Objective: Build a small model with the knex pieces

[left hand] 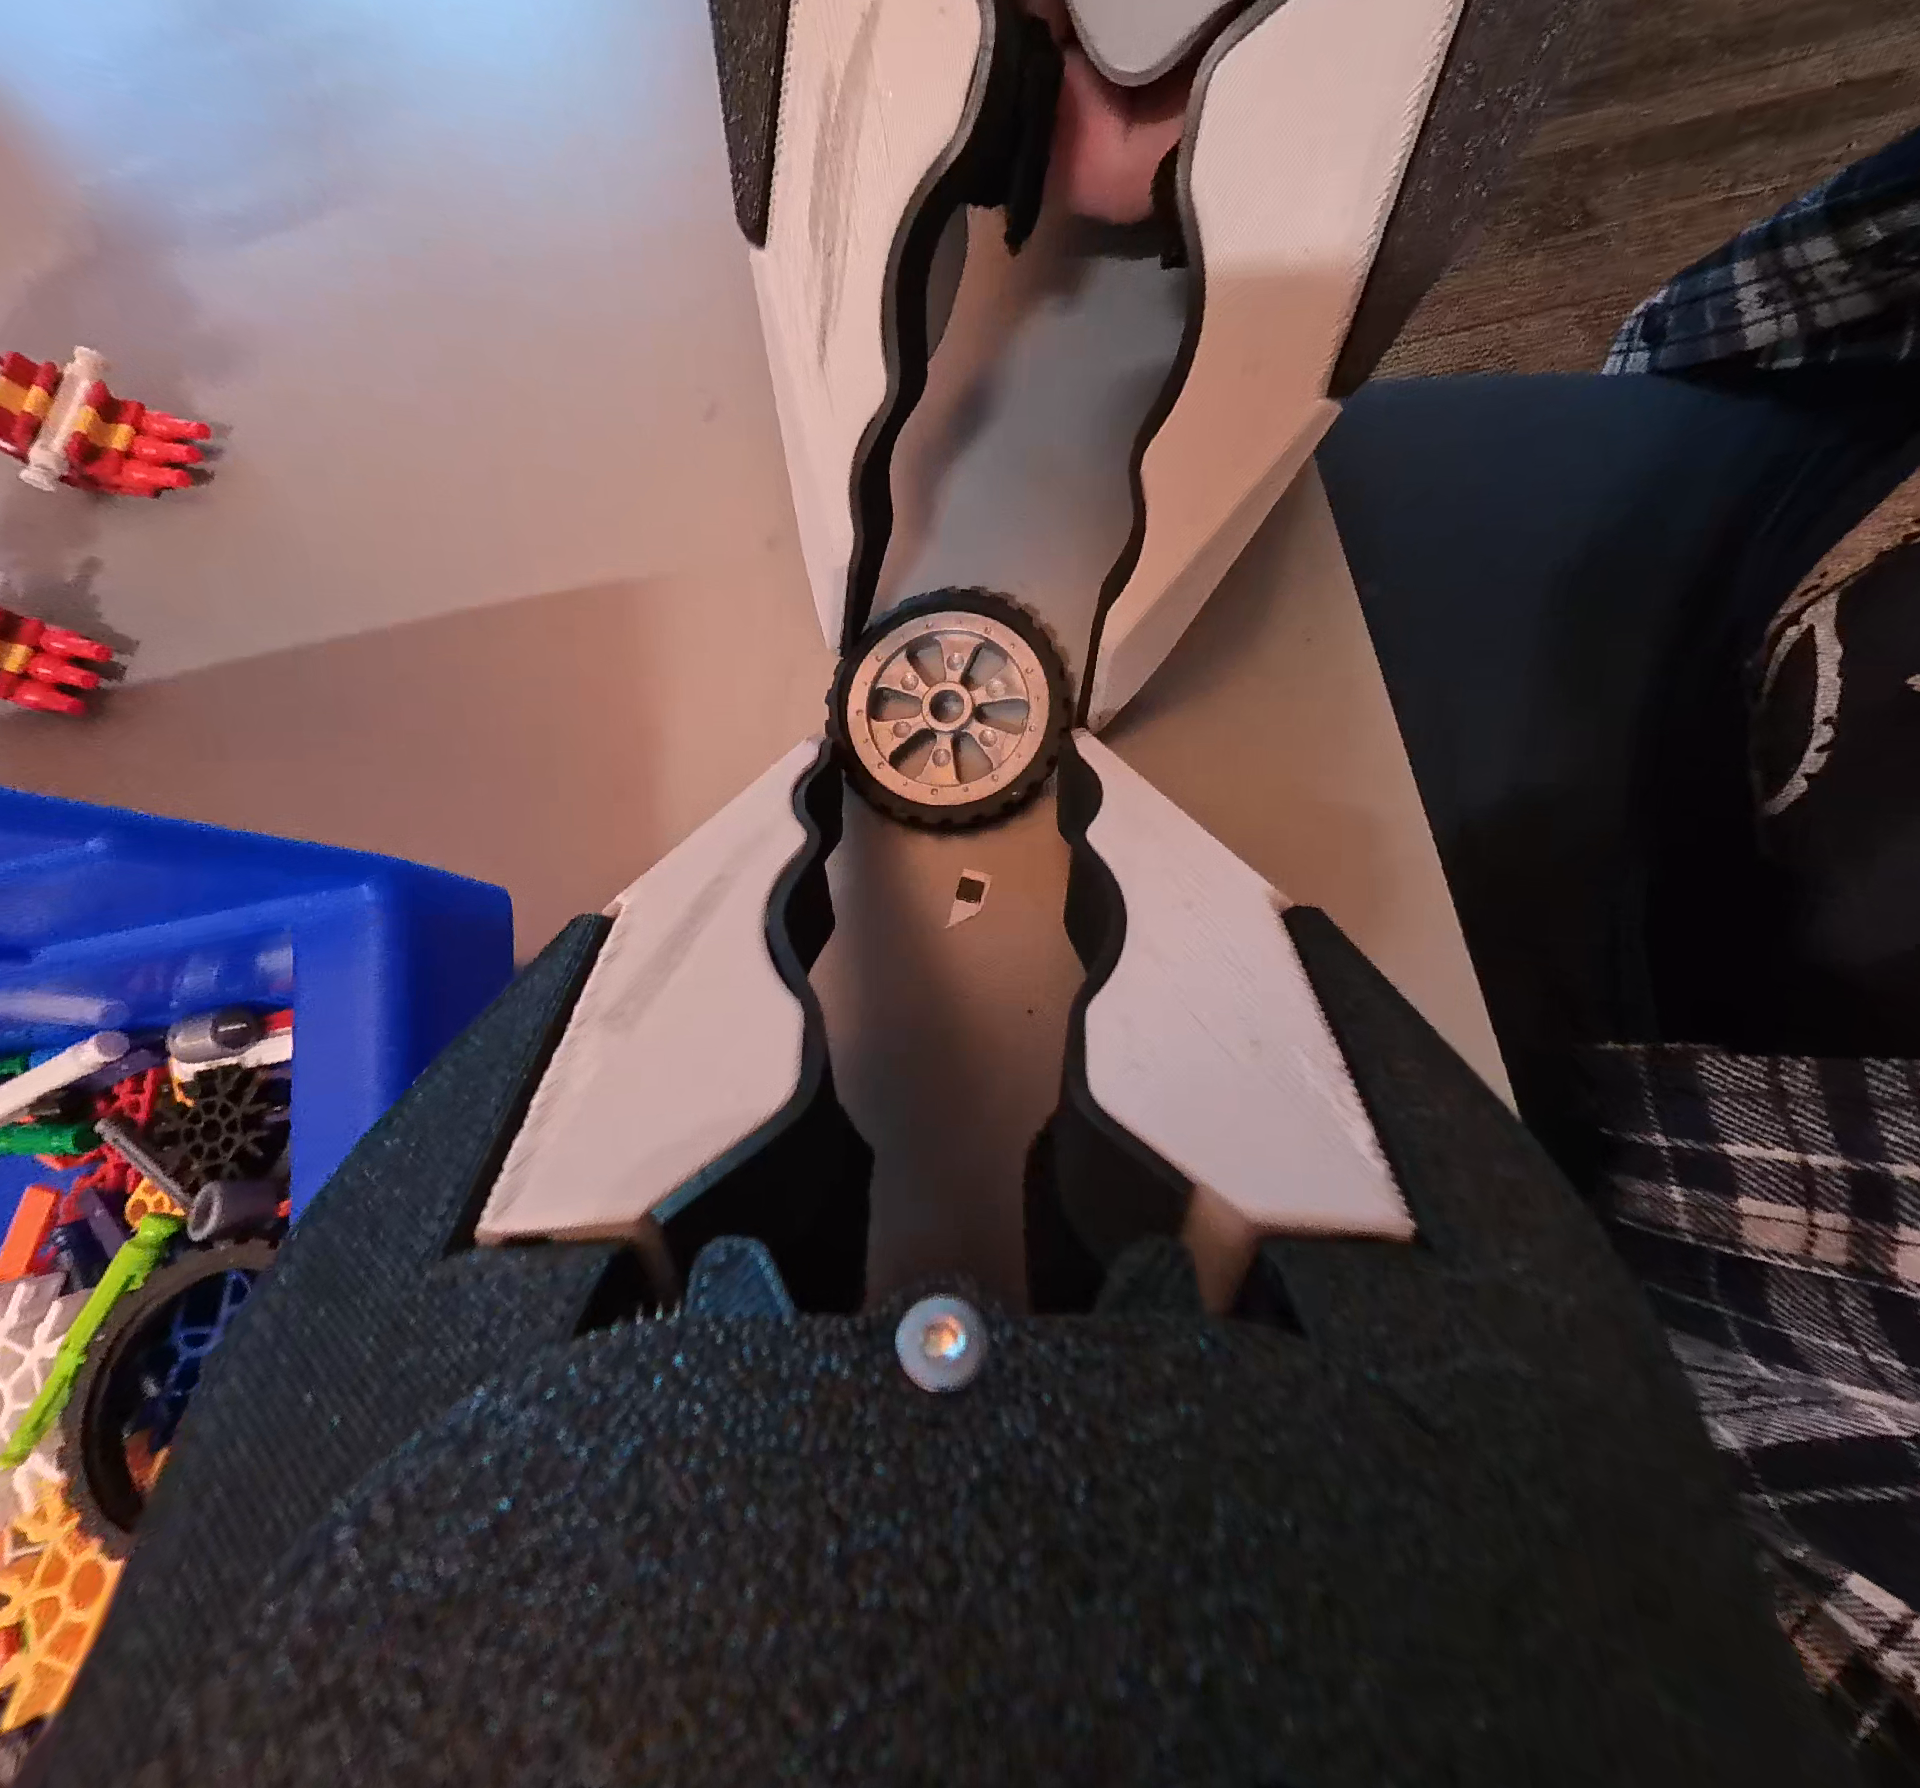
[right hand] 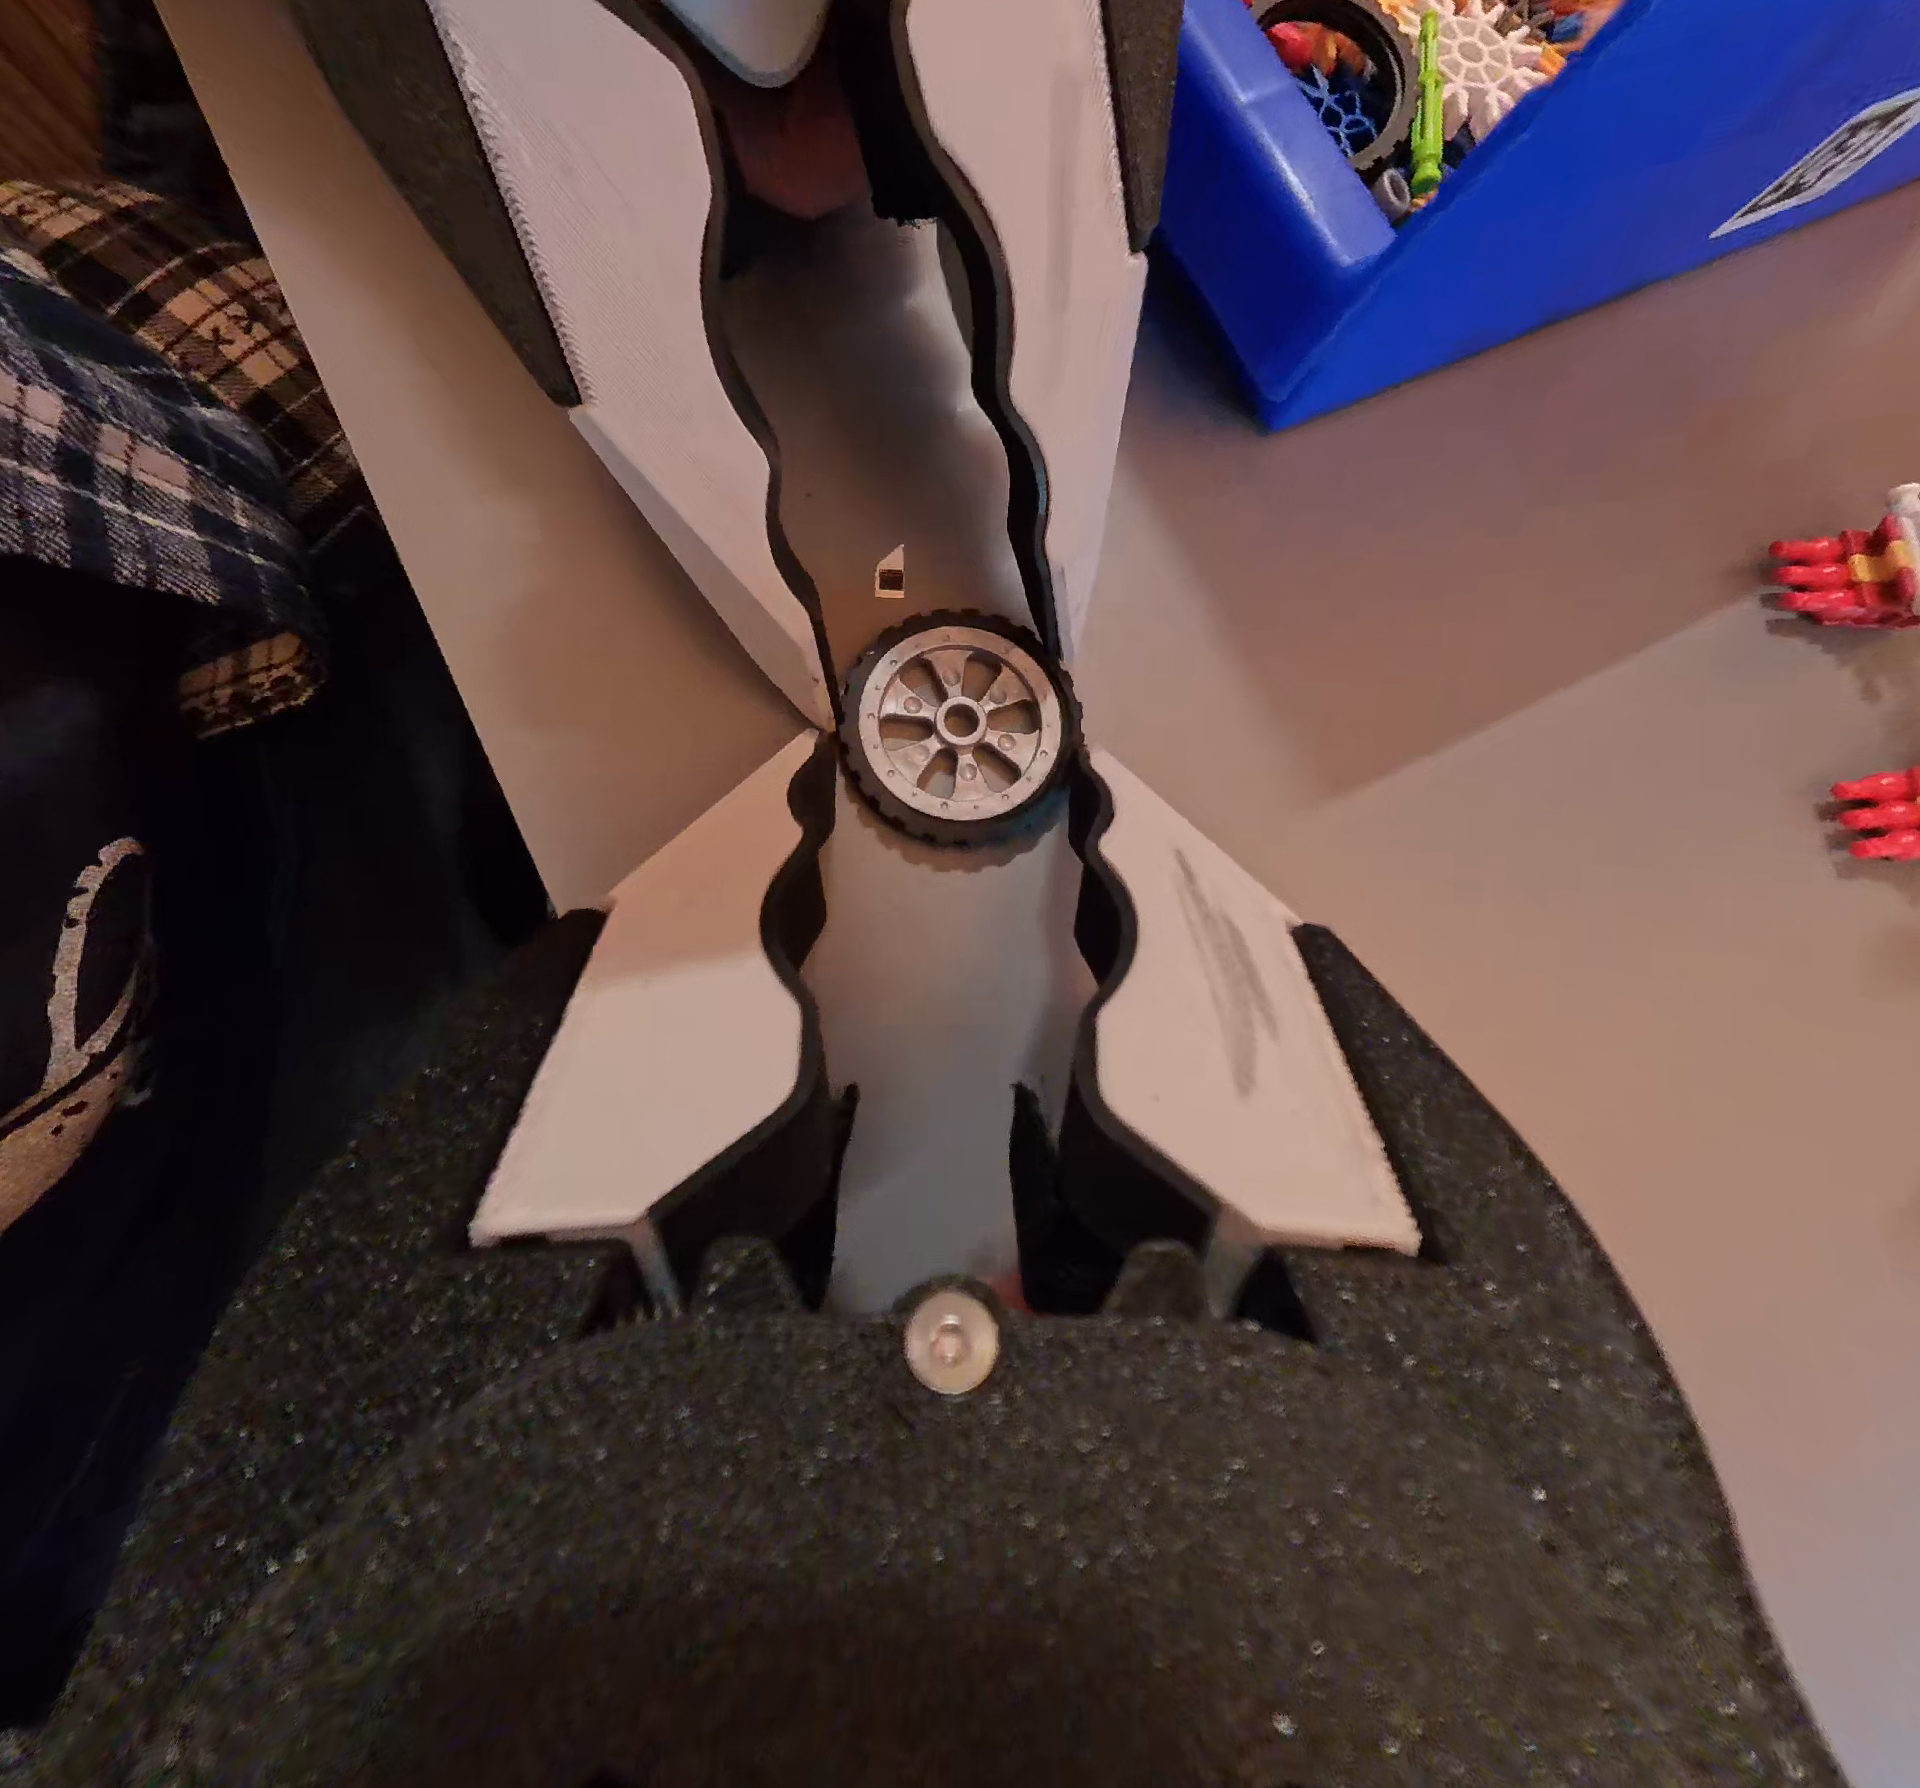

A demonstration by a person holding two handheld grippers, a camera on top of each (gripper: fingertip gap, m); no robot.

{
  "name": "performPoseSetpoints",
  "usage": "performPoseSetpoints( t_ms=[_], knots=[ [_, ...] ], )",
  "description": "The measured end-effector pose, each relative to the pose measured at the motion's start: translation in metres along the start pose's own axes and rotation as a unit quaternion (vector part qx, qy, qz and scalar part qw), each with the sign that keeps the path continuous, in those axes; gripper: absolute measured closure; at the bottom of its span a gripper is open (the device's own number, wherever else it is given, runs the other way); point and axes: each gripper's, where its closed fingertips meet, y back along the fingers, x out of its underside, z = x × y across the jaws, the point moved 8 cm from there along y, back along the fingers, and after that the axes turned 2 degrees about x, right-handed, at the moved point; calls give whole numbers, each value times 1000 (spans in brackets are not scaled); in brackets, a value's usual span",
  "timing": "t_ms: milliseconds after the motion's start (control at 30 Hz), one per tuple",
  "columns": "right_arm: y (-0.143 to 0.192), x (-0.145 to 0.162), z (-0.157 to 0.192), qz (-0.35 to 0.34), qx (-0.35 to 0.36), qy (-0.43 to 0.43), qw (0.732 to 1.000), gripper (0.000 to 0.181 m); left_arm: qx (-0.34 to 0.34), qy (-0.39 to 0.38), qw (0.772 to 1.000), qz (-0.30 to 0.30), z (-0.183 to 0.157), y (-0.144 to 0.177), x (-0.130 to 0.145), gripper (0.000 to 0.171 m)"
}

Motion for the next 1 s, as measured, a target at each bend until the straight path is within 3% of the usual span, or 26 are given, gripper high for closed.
performPoseSetpoints(
  t_ms=[100, 133, 200, 433, 500, 667, 1000],
  knots=[
    [0, -3, 1, 10, 0, 23, 1000, 140, 0, -19, 1000, 7, -2, 0, -2, 134],
    [0, -4, 1, 11, -1, 29, 1000, 142, 20, -32, 999, 9, -8, 0, -3, 152],
    [0, -4, 0, 12, -5, 30, 999, 142, 11, -41, 999, 14, -9, 1, -4, 152],
    [-1, -4, -1, 20, -3, 25, 999, 138, -11, -22, 1000, -4, -7, 3, 1, 142],
    [-1, -2, -1, 15, -5, 14, 1000, 138, -41, -10, 999, -6, -1, 4, 3, 113],
    [0, -1, -2, 12, -9, 12, 1000, 137, 2, 5, 1000, -3, -1, 1, 2, 127],
    [-1, -1, -7, 11, -20, 16, 1000, 131, 26, 16, 1000, -1, 4, -1, 1, 128]
  ],
)
